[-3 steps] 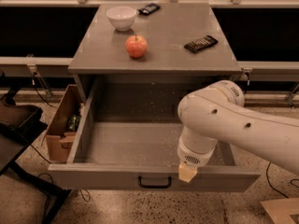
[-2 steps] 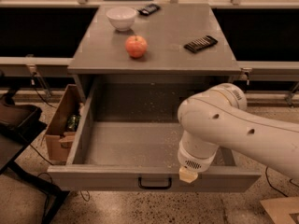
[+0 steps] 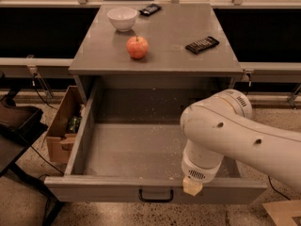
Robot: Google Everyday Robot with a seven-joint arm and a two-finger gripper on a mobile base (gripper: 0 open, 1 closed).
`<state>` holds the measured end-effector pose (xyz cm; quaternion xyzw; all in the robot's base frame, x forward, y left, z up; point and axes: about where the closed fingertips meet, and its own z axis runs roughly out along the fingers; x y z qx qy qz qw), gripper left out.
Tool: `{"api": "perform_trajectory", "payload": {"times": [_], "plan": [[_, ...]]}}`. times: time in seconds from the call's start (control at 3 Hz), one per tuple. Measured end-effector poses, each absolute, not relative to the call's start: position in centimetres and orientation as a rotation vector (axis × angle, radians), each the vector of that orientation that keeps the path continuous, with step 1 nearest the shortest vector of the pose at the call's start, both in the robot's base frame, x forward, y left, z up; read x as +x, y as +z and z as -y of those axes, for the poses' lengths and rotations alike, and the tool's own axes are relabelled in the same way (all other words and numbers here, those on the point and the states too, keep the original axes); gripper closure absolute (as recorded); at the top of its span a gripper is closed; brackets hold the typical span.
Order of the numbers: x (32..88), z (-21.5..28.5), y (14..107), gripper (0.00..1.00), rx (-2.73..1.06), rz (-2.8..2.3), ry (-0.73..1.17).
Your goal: Open top drawer
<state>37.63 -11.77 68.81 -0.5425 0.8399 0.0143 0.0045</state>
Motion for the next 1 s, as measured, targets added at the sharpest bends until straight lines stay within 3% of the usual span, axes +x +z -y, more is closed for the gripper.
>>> {"api": "perform_trajectory", "payload": {"times": [0.67,1.0], "plan": [[37.63,11.77,68.81,0.51,-1.700,-2.631,0.045],[37.63,11.77,68.81,0.21,-1.700,-2.631,0.045]]}}
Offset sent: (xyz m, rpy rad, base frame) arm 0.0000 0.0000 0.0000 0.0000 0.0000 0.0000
